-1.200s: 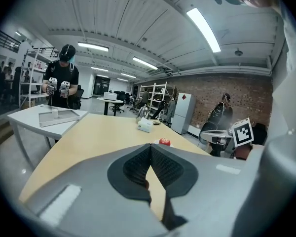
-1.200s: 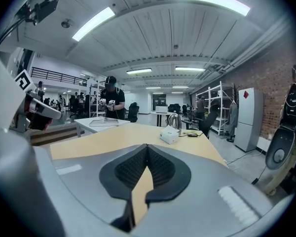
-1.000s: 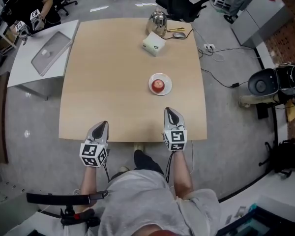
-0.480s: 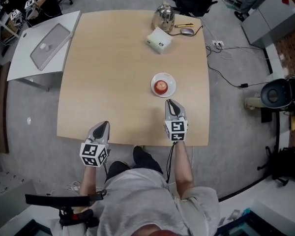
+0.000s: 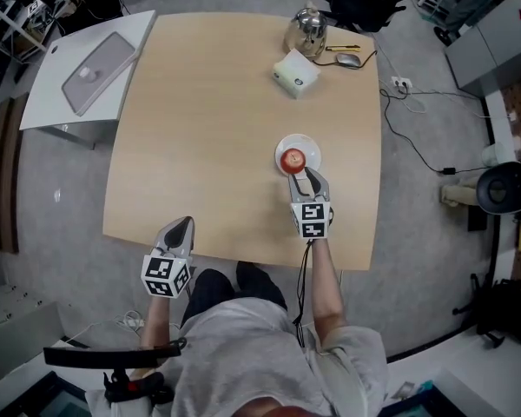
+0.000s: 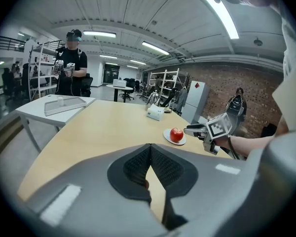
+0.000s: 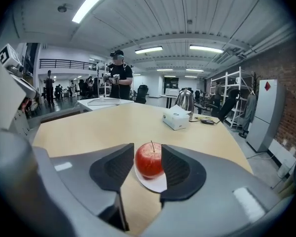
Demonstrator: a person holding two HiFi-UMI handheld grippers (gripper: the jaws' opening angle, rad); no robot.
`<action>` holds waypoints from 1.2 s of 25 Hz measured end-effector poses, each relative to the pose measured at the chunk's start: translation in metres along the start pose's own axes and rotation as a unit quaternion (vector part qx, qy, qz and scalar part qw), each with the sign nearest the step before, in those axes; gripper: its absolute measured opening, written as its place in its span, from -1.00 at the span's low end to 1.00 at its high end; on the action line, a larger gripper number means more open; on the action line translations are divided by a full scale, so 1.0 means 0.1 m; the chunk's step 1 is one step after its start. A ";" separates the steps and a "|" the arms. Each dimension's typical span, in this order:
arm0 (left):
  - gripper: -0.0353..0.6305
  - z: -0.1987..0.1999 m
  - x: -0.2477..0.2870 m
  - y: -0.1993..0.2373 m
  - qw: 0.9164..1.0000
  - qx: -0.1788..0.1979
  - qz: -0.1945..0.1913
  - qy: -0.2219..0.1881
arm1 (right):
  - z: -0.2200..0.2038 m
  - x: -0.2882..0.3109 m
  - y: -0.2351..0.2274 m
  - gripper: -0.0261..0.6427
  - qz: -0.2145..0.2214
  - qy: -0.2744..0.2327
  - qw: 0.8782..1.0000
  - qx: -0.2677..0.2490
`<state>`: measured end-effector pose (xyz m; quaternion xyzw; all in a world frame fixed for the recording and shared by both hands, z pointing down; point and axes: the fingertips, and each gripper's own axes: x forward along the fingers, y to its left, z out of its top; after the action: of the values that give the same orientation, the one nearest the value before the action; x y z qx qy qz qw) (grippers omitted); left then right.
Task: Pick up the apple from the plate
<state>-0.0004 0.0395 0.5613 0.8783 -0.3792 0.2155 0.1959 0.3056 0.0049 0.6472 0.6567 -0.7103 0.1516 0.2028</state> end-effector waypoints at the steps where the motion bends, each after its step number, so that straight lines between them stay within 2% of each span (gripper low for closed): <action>1: -0.83 -0.01 0.03 0.03 1.000 -0.001 0.002 0.002 | -0.04 0.08 -0.01 -0.36 0.002 0.005 1.000 -0.001; 5: -0.83 -0.01 0.05 0.06 1.000 -0.004 0.009 0.006 | -0.11 0.26 -0.02 -0.08 0.009 0.018 1.000 0.000; 8: -0.83 0.01 0.07 0.07 1.000 -0.006 0.014 0.010 | -0.16 0.39 -0.05 0.02 0.016 0.027 1.000 0.005; 20: -0.83 0.06 0.06 0.12 0.999 -0.007 0.031 0.019 | -0.33 0.58 -0.08 0.11 0.018 0.056 0.998 0.009; 30: -0.83 0.07 0.08 0.13 0.999 -0.013 0.033 0.011 | -0.33 0.57 -0.10 0.10 0.014 0.048 0.999 0.012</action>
<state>-0.0036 0.0225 0.5618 0.8604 -0.4082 0.2267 0.2044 0.3152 -0.0300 0.7034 0.6414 -0.7066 0.1948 0.2267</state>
